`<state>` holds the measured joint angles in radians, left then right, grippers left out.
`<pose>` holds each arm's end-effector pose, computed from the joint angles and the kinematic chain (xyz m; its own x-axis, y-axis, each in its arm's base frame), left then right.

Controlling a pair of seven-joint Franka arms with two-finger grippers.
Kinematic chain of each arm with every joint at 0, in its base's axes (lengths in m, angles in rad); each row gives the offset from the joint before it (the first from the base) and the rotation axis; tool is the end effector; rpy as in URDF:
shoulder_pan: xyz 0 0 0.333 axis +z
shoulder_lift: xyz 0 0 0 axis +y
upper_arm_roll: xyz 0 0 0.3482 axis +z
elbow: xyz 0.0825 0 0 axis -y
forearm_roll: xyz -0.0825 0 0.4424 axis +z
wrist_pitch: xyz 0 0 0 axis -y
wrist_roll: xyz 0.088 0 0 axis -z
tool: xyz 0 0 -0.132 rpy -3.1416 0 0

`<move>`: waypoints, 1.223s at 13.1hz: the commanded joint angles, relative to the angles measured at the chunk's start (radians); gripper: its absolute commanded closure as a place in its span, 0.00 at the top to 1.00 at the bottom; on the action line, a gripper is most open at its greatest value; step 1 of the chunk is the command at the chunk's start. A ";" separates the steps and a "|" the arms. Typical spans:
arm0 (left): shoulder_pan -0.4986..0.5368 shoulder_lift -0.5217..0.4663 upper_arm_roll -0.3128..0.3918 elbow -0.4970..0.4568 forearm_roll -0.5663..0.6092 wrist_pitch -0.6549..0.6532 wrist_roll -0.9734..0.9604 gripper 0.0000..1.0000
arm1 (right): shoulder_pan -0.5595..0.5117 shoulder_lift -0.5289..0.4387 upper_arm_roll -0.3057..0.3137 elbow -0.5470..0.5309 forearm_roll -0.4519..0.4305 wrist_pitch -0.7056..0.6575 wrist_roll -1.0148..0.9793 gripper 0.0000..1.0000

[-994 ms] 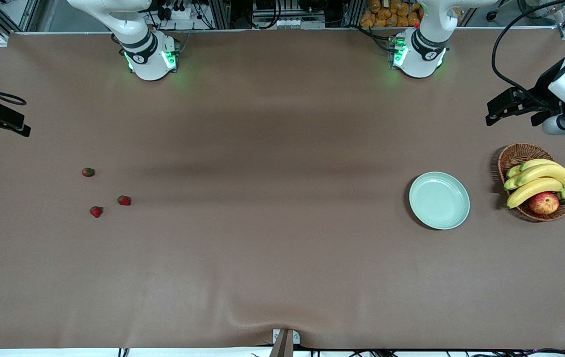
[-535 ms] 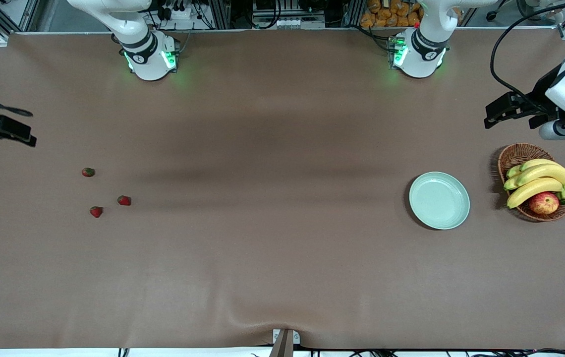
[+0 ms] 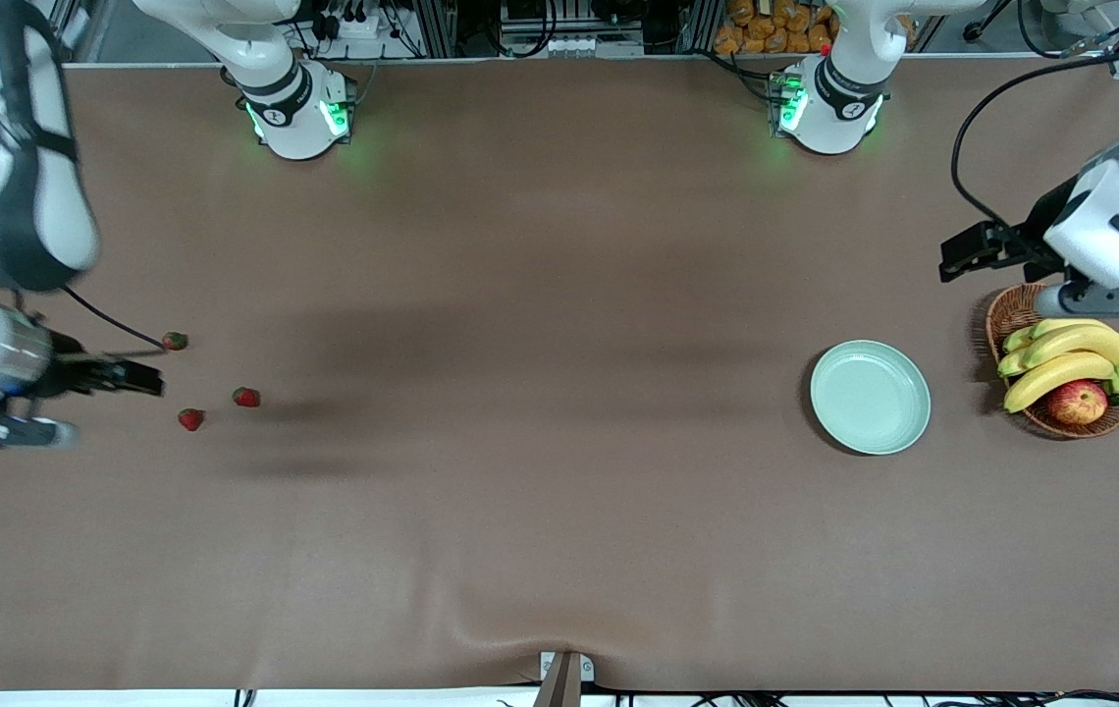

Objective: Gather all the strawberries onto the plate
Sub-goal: 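Reach the right gripper to the strawberries while the left gripper moves above the plate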

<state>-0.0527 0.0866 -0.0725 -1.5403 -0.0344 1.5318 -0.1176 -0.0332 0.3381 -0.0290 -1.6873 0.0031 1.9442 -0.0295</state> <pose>0.6283 -0.0820 0.5908 0.9951 -0.0087 -0.0988 -0.0059 -0.9996 0.0292 0.7028 -0.0419 0.3754 0.9962 -0.0328 -0.0811 -0.0325 -0.9995 0.0044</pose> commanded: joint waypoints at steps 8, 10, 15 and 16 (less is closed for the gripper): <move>-0.084 0.107 -0.027 -0.001 0.014 0.111 -0.152 1.00 | -0.004 0.188 0.014 -0.189 0.005 0.256 0.010 1.00; -0.084 0.108 -0.029 -0.004 0.016 0.122 -0.162 1.00 | -0.004 0.206 0.014 -0.189 0.005 0.246 0.011 1.00; -0.079 0.102 -0.043 -0.003 0.013 0.122 -0.191 1.00 | 0.006 0.246 0.014 -0.192 0.006 0.240 0.011 0.76; -0.079 0.102 -0.043 -0.003 0.013 0.122 -0.191 1.00 | 0.009 0.251 0.014 -0.190 0.006 0.242 0.011 0.69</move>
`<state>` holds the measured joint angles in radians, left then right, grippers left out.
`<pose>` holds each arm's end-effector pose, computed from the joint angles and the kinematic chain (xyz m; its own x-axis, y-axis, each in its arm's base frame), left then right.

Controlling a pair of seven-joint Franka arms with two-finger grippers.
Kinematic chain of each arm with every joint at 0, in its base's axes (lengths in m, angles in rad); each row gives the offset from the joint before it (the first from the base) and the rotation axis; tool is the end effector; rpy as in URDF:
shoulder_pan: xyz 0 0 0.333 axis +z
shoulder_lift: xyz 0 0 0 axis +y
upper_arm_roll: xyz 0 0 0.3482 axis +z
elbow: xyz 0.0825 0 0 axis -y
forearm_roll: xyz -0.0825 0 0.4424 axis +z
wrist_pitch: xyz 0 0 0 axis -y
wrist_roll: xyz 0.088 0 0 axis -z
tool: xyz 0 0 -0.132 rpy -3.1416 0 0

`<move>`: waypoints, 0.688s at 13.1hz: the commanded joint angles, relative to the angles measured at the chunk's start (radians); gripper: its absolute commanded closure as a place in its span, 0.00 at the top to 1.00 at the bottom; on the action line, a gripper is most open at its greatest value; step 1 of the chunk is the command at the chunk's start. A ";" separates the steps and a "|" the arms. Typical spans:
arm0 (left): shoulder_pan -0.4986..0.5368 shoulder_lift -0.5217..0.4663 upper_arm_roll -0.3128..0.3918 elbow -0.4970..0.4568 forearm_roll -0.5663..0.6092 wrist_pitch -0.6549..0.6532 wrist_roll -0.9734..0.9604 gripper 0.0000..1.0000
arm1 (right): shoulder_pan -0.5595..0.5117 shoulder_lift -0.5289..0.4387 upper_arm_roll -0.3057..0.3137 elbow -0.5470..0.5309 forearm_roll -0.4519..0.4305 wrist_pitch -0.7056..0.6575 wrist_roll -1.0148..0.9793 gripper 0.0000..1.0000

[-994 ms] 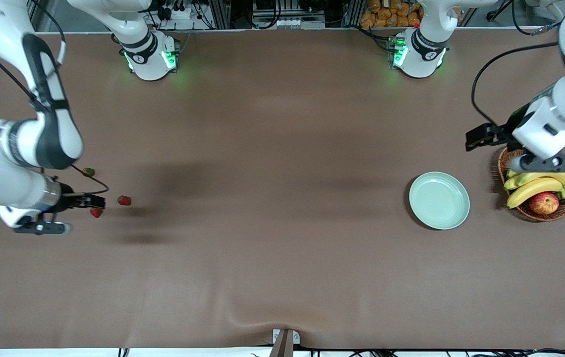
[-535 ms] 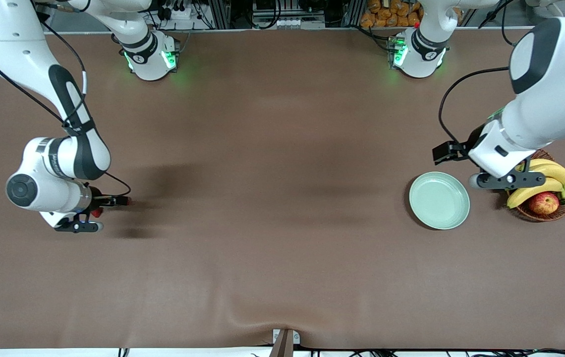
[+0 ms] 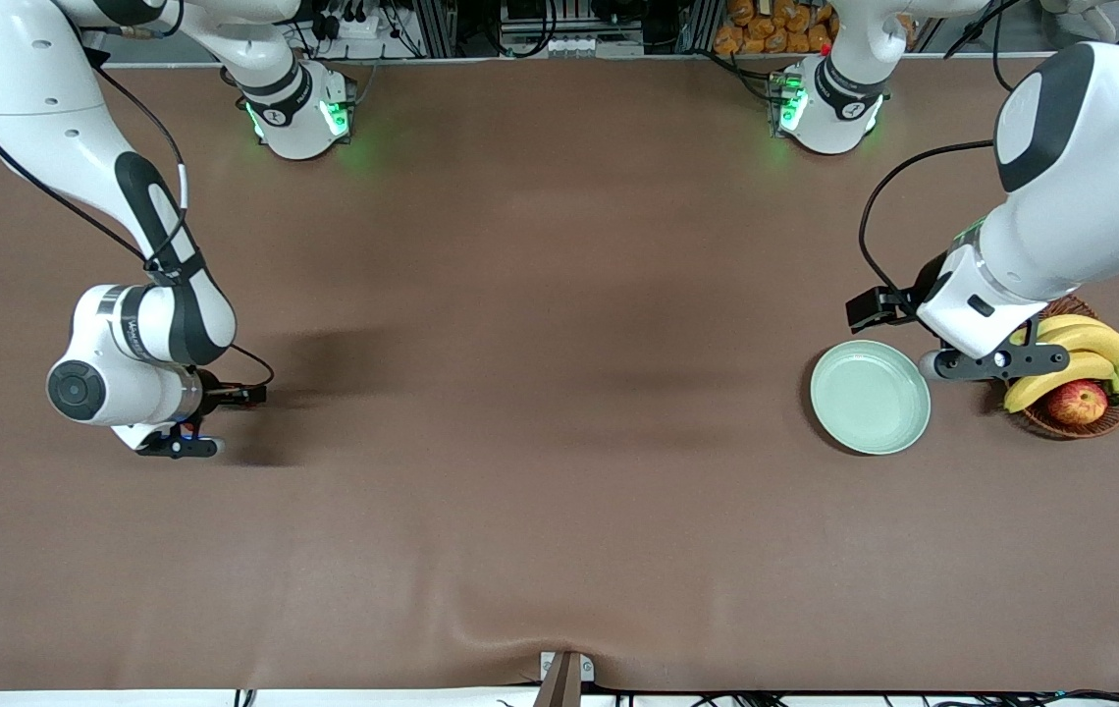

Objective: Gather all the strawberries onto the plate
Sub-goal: 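Reach the right gripper to the strawberries while the left gripper moves above the plate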

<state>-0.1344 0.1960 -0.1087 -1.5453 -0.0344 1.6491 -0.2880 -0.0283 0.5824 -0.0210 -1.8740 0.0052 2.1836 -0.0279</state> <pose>0.6544 -0.1611 0.5260 0.9935 0.0486 -0.1029 0.0516 -0.9983 0.0269 0.6527 -0.0319 0.1373 0.9628 -0.0223 -0.2694 -0.0230 -0.9997 0.0008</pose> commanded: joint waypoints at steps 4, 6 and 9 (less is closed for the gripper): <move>0.003 -0.007 -0.008 0.002 0.008 0.026 -0.022 1.00 | 0.016 0.007 0.006 0.006 0.004 0.018 0.008 0.22; 0.004 -0.004 -0.008 0.002 0.007 0.040 -0.022 1.00 | 0.027 0.005 0.007 0.010 0.009 0.019 0.008 0.00; 0.006 -0.013 -0.008 0.002 0.005 0.038 -0.023 1.00 | 0.092 -0.010 0.013 0.090 0.083 0.016 0.013 0.00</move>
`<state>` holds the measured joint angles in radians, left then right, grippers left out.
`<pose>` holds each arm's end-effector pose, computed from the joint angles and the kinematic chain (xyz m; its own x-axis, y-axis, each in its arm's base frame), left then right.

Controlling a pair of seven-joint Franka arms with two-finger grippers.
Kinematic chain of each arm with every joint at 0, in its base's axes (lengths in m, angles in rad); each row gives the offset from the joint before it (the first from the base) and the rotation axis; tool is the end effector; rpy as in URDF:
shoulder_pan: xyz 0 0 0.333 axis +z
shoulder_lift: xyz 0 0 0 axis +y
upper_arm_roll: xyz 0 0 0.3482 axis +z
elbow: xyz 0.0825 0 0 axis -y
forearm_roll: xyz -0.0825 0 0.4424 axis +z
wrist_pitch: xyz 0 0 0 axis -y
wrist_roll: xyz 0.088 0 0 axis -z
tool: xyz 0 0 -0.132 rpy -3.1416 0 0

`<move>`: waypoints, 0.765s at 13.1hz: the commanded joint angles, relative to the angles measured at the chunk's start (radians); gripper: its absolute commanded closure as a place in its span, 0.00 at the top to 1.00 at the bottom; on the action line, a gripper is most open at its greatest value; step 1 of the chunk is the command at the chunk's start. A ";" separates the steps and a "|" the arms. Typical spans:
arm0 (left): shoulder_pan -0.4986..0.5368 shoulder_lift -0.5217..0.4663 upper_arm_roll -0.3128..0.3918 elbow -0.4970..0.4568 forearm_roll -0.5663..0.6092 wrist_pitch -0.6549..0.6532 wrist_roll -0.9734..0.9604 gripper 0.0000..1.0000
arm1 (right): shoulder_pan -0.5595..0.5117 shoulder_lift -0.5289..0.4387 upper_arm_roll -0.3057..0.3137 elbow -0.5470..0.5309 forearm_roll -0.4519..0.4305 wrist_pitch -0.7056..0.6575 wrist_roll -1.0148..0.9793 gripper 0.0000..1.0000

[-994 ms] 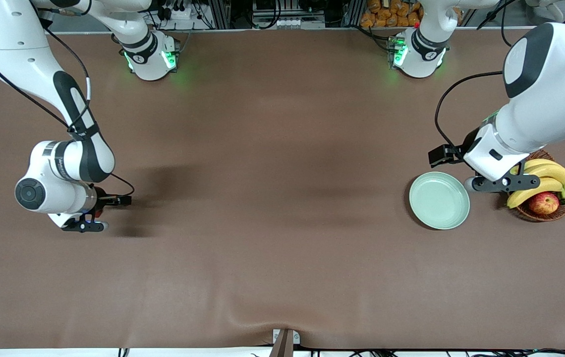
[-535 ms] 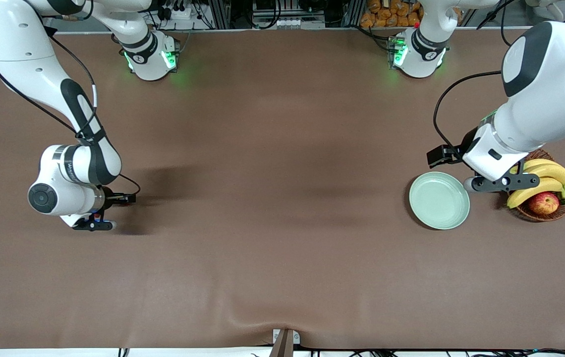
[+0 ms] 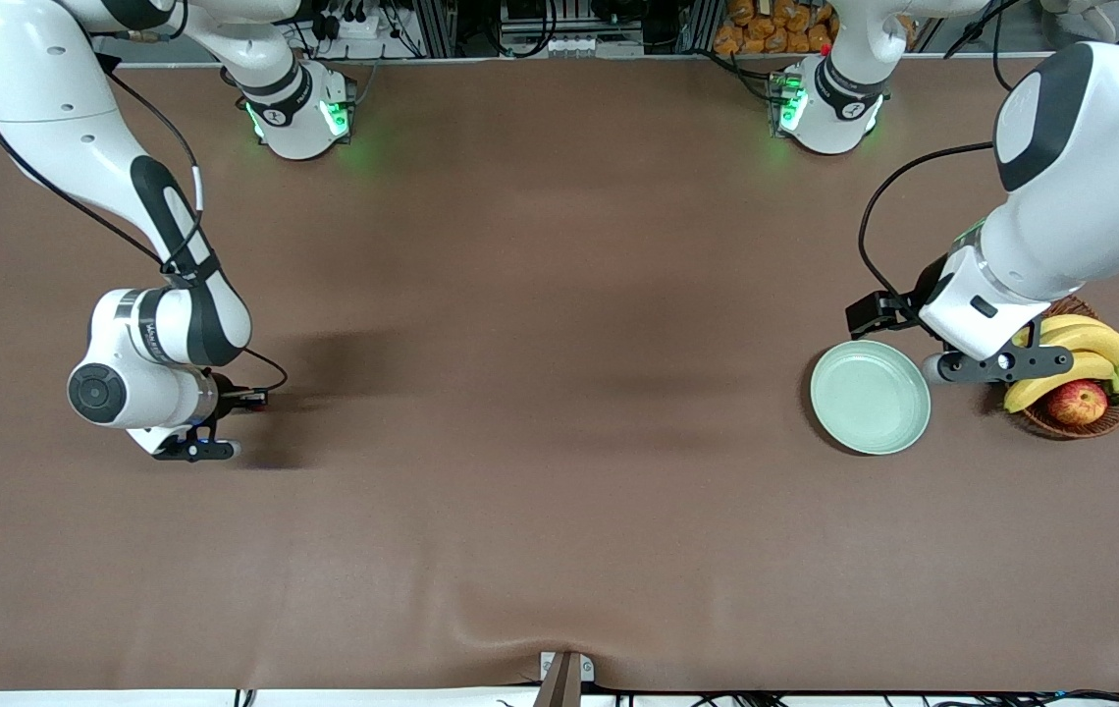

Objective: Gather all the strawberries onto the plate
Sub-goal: 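Reach the right gripper to the strawberries while the left gripper moves above the plate, then grasp a strawberry with the right gripper and set it mid-table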

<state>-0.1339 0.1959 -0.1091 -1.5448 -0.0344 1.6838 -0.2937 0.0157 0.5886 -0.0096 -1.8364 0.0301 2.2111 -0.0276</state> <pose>0.6592 -0.1620 0.5291 0.9960 0.0556 -0.0694 0.0582 -0.9976 0.0366 0.6727 0.0058 0.1497 0.9772 0.0160 -0.2119 0.0120 -0.9997 -0.0203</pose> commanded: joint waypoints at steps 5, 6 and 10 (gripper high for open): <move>-0.001 -0.013 -0.007 0.011 0.005 0.014 -0.018 1.00 | 0.267 0.006 0.002 0.111 0.481 0.008 0.044 0.00; 0.000 -0.015 -0.012 0.006 0.004 0.013 -0.018 1.00 | 0.320 0.020 0.002 0.120 0.554 0.045 0.044 0.00; 0.007 -0.019 -0.024 -0.009 0.007 0.010 -0.016 1.00 | 0.539 0.091 -0.003 0.153 0.822 0.215 0.061 0.00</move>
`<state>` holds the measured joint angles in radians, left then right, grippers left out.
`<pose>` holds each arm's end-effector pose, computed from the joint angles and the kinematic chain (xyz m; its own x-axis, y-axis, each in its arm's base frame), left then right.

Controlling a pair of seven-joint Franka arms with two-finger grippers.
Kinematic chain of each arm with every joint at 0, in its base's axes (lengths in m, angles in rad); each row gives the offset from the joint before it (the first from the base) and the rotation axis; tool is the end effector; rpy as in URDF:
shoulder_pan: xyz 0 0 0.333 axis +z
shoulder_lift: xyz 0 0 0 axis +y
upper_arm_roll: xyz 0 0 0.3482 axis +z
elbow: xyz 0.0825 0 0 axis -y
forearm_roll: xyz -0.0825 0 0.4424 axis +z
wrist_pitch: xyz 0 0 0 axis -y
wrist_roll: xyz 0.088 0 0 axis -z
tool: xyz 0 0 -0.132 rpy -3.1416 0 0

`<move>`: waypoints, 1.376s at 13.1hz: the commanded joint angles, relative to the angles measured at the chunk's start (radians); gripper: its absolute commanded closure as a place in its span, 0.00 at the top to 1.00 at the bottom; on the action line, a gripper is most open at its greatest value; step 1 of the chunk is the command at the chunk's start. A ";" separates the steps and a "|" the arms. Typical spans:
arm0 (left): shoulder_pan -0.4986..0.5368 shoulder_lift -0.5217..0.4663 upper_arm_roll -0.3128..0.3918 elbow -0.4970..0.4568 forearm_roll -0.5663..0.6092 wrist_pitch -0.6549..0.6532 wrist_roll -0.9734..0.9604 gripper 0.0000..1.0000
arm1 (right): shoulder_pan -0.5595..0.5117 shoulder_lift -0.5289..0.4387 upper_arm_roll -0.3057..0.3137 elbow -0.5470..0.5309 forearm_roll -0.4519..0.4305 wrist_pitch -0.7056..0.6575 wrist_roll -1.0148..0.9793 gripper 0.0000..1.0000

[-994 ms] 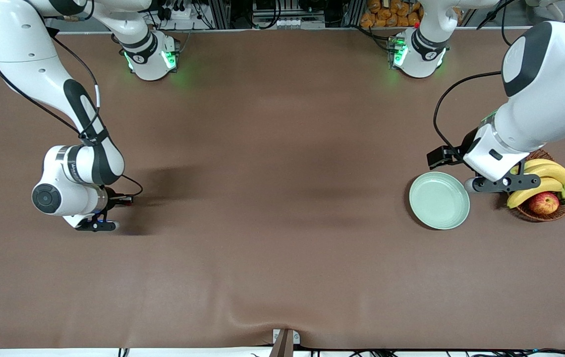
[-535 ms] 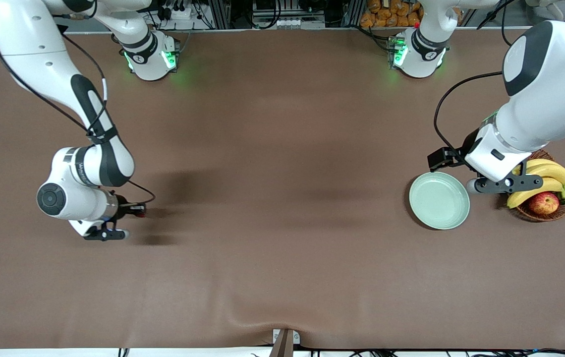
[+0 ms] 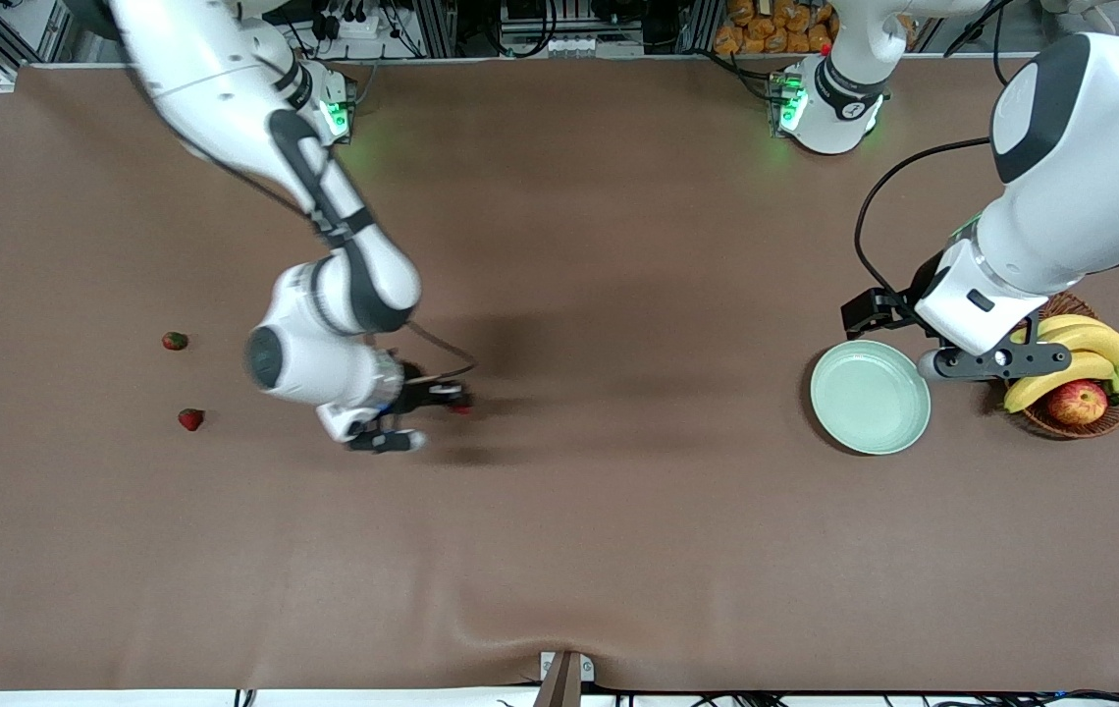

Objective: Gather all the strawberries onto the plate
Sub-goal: 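Grasp a strawberry with the right gripper and set it mid-table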

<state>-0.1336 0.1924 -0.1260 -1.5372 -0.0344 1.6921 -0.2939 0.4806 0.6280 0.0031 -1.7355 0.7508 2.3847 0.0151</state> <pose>0.6579 -0.1724 0.5364 0.9979 0.0397 -0.0514 0.0421 -0.9981 0.0450 0.6436 0.3585 0.1841 0.9909 -0.0524 -0.1241 -0.1060 -0.8717 -0.4784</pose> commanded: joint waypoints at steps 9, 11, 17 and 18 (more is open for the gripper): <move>0.019 -0.042 -0.007 -0.123 0.005 0.027 -0.016 1.00 | 0.306 0.305 -0.045 0.411 0.263 0.183 0.258 0.00; 0.011 -0.047 -0.009 -0.145 0.005 0.052 -0.018 1.00 | 0.322 0.329 -0.045 0.415 0.263 0.226 0.258 0.11; 0.000 -0.034 -0.018 -0.141 -0.001 0.089 -0.068 1.00 | 0.339 0.334 -0.045 0.407 0.262 0.228 0.258 0.68; 0.000 -0.024 -0.026 -0.136 -0.019 0.098 -0.082 1.00 | 0.339 0.325 -0.045 0.407 0.262 0.228 0.258 0.72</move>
<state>-0.1315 0.1797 -0.1390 -1.6569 -0.0368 1.7633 -0.3413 0.8008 0.9498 -0.0248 -1.3546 0.9865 2.6032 0.2662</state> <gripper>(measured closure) 0.000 0.330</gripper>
